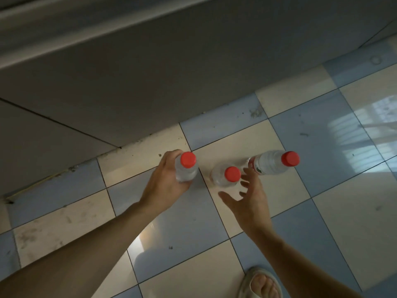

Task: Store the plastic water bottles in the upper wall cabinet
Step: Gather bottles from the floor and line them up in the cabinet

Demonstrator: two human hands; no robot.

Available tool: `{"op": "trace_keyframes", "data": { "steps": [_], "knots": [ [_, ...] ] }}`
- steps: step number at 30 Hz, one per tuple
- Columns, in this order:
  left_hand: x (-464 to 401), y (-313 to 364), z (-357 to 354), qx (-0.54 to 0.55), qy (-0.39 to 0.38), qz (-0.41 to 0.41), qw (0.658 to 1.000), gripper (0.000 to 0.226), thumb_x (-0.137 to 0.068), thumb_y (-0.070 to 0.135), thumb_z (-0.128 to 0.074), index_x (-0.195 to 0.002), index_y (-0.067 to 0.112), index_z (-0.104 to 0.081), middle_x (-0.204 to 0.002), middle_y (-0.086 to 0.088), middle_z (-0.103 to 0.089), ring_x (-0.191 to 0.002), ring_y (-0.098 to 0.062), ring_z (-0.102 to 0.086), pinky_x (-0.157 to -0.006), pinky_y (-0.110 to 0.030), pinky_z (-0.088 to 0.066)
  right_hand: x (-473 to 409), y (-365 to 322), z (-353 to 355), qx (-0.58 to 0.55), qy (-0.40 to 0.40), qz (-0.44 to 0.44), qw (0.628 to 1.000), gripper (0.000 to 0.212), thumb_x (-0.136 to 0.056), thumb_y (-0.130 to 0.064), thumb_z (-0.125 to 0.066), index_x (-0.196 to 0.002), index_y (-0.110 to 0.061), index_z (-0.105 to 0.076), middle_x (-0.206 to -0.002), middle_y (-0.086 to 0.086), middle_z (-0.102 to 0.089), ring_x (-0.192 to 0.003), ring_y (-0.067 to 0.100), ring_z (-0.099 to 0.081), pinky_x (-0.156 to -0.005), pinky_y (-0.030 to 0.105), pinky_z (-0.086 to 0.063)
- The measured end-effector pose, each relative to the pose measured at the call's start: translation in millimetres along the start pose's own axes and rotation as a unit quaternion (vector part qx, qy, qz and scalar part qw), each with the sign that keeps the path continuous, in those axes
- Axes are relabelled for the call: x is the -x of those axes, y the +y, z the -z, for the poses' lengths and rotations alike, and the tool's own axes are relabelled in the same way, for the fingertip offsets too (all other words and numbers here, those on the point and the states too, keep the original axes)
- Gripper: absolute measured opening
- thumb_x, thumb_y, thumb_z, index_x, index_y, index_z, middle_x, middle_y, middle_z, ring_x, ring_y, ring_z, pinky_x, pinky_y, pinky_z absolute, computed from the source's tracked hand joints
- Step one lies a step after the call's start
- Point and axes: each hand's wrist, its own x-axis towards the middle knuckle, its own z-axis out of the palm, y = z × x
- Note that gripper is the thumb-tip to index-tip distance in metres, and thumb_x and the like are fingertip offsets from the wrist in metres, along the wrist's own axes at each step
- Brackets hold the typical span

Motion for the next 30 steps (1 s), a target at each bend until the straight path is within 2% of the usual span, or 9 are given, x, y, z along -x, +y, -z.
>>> {"op": "trace_keyframes", "data": {
  "steps": [4, 7, 11, 15, 18, 21, 25, 28, 30],
  "knots": [
    [7, 12, -21, 0.017, -0.011, 0.003, 1.0, 0.062, -0.074, 0.032, -0.089, -0.124, 0.038, -0.051, -0.117, 0.02, -0.057, -0.104, 0.003, -0.058, -0.083, -0.013, -0.046, 3, 29, 29, -0.015, 0.036, -0.063, 0.997, 0.091, -0.075, -0.027, -0.09, -0.149, -0.024, -0.037, -0.132, 0.0, -0.054, -0.113, 0.016, -0.057, -0.092, 0.036, -0.055],
    [20, 10, -30, 0.011, 0.005, 0.01, 1.0, 0.064, -0.072, 0.029, -0.09, -0.118, 0.045, -0.05, -0.113, 0.025, -0.058, -0.104, 0.007, -0.058, -0.082, -0.007, -0.045, -11, 46, 59, -0.044, 0.063, -0.103, 0.992, 0.105, -0.074, -0.028, -0.091, -0.155, -0.028, -0.025, -0.138, 0.002, -0.052, -0.114, 0.018, -0.057, -0.091, 0.037, -0.054],
    [35, 10, -38, 0.048, 0.02, 0.012, 0.999, 0.071, -0.068, 0.024, -0.092, -0.115, 0.056, -0.048, -0.115, 0.029, -0.058, -0.106, 0.006, -0.059, -0.079, -0.001, -0.042, -42, 50, 83, -0.036, 0.039, -0.068, 0.996, 0.11, -0.074, -0.025, -0.091, -0.158, -0.035, -0.021, -0.148, -0.001, -0.047, -0.117, 0.019, -0.056, -0.089, 0.033, -0.05],
    [44, 18, -50, 0.082, -0.009, 0.04, 0.996, 0.067, -0.059, 0.045, -0.088, -0.117, 0.046, -0.053, -0.113, 0.023, -0.06, -0.102, 0.001, -0.062, -0.073, -0.01, -0.051, -67, 36, 82, -0.107, -0.008, -0.021, 0.994, 0.083, -0.076, -0.016, -0.088, -0.146, -0.032, -0.045, -0.132, -0.007, -0.059, -0.112, 0.016, -0.06, -0.086, 0.023, -0.049],
    [45, 23, -57, 0.088, -0.03, 0.053, 0.994, 0.079, -0.054, 0.049, -0.09, -0.121, 0.043, -0.05, -0.115, 0.021, -0.057, -0.103, -0.003, -0.062, -0.073, -0.015, -0.054, -72, 29, 78, -0.155, -0.03, -0.013, 0.987, 0.063, -0.077, -0.015, -0.088, -0.131, -0.027, -0.056, -0.12, -0.007, -0.064, -0.11, 0.017, -0.064, -0.085, 0.025, -0.053],
    [38, 27, -57, 0.109, -0.066, 0.083, 0.988, 0.105, -0.048, 0.057, -0.091, -0.138, 0.052, -0.036, -0.117, 0.02, -0.055, -0.109, -0.006, -0.061, -0.083, -0.016, -0.05, -70, 28, 75, -0.136, -0.052, 0.007, 0.989, 0.064, -0.075, -0.02, -0.09, -0.13, -0.024, -0.059, -0.117, -0.009, -0.067, -0.105, 0.011, -0.065, -0.087, 0.029, -0.055],
    [34, 25, -52, 0.082, -0.141, 0.094, 0.982, 0.127, -0.051, 0.063, -0.088, -0.15, 0.063, -0.008, -0.138, 0.025, -0.043, -0.125, 0.002, -0.052, -0.093, -0.016, -0.046, -61, 34, 74, -0.058, -0.103, 0.047, 0.992, 0.058, -0.07, -0.025, -0.092, -0.12, -0.03, -0.062, -0.108, -0.016, -0.068, -0.098, -0.002, -0.063, -0.083, 0.022, -0.05],
    [32, 22, -48, 0.06, -0.185, 0.088, 0.977, 0.133, -0.057, 0.056, -0.091, -0.151, 0.063, 0.001, -0.143, 0.039, -0.03, -0.131, 0.005, -0.042, -0.099, -0.022, -0.045, -57, 44, 82, 0.02, -0.114, 0.072, 0.991, 0.069, -0.067, -0.016, -0.094, -0.122, -0.035, -0.056, -0.113, -0.014, -0.065, -0.103, 0.006, -0.062, -0.089, 0.028, -0.052],
    [31, 20, -46, 0.041, -0.202, 0.074, 0.976, 0.132, -0.061, 0.052, -0.092, -0.15, 0.064, 0.005, -0.141, 0.042, -0.026, -0.132, 0.006, -0.038, -0.101, -0.023, -0.043, -57, 47, 86, 0.055, -0.138, 0.094, 0.984, 0.072, -0.067, -0.013, -0.094, -0.122, -0.038, -0.054, -0.115, -0.014, -0.064, -0.106, 0.01, -0.062, -0.086, 0.022, -0.052]
  ]
}}
